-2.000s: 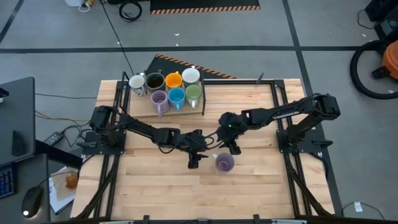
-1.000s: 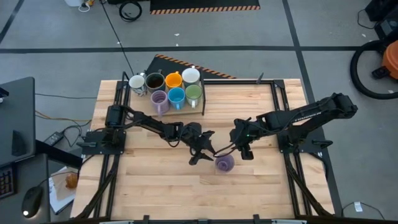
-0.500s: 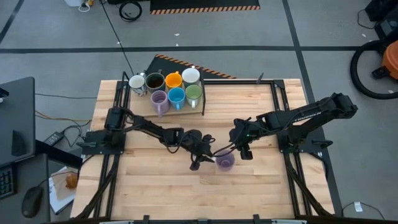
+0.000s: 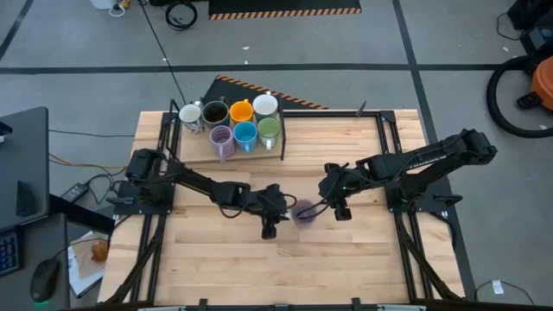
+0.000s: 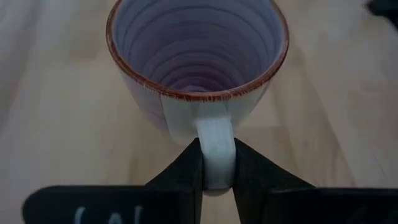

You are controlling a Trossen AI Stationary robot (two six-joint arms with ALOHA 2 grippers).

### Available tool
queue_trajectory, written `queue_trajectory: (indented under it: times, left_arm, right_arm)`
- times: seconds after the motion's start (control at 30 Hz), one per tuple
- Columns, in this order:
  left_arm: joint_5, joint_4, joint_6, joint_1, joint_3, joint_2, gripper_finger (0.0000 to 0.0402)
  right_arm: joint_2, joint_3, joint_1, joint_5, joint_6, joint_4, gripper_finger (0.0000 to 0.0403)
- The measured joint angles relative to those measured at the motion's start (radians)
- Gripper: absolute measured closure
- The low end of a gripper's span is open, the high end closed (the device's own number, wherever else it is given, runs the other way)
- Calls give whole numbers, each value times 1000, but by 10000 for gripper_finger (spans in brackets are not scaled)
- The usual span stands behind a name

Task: Place coffee mugs
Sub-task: Put the purple patterned mug on the shelf

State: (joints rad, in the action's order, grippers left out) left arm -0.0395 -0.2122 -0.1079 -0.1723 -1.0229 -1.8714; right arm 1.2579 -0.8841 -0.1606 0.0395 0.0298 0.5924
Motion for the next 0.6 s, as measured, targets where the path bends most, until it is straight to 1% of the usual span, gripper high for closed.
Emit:
queue_trajectory:
  times: [0.1,0.33,0.4,0.6]
  left_arm:
    - [-79,85,-55,-14,0,35,338]
    - [-254,238,-180,-71,0,87,338]
    - [-287,287,-207,-92,0,106,338]
    - [-375,364,-281,-138,0,121,338]
  right_arm:
    - [0,0,0,23,-7,2,242]
    - [0,0,0,24,-13,5,242]
    - [0,0,0,26,-15,0,242]
    - [0,0,7,49,-40,-10,242]
